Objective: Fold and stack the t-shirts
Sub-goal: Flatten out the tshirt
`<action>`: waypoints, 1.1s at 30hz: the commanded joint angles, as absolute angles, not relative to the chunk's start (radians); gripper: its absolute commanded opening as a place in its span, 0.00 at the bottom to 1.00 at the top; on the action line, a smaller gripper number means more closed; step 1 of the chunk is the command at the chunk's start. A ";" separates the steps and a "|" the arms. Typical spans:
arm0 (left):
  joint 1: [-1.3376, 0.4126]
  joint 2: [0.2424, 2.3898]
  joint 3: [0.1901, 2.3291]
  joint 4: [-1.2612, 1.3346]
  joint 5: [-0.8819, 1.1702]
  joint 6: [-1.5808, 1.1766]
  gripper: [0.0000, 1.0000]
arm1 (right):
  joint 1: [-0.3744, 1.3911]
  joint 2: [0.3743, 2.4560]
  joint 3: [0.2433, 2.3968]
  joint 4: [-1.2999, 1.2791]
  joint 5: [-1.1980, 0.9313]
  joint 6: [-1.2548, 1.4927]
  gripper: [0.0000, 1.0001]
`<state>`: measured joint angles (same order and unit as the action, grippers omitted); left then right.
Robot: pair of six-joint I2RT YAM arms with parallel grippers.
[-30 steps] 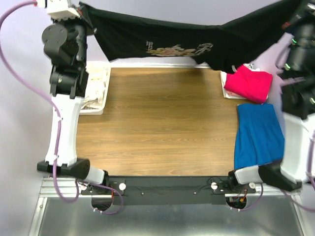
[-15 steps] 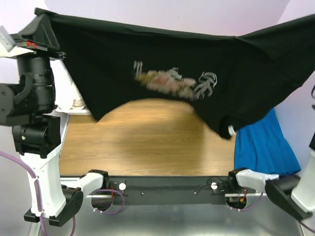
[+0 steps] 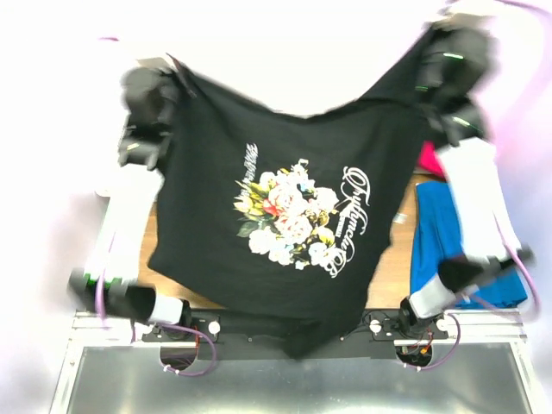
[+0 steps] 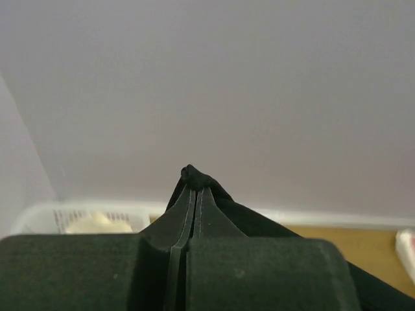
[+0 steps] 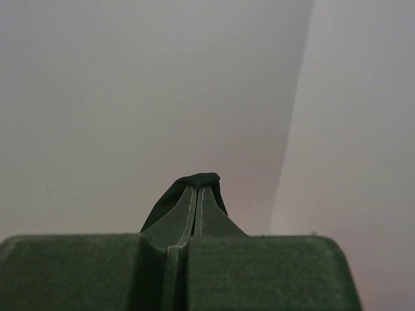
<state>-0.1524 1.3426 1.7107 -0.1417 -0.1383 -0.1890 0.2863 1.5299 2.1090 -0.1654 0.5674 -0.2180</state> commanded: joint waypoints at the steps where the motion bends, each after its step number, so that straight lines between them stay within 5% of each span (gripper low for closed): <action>1: -0.152 1.494 1.492 -0.094 -0.103 -0.262 0.00 | 0.235 1.724 2.011 -0.117 0.566 -0.109 0.01; 9: -0.150 1.891 1.555 -0.100 -0.224 -0.322 0.00 | 0.149 2.214 2.163 -0.092 0.450 -0.002 0.01; 16: -0.140 2.248 1.978 -0.231 -0.393 -0.373 0.00 | 0.117 2.523 2.433 -0.089 0.374 0.072 0.01; 33: -0.109 2.339 2.126 -0.199 -0.698 -0.459 0.00 | 0.095 2.631 2.477 -0.009 0.244 0.126 0.01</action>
<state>-0.1394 2.3497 2.1147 -0.2512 -0.5896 -0.4461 0.1024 2.5923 2.4306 -0.0578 0.3004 0.0986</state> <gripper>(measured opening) 0.010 0.014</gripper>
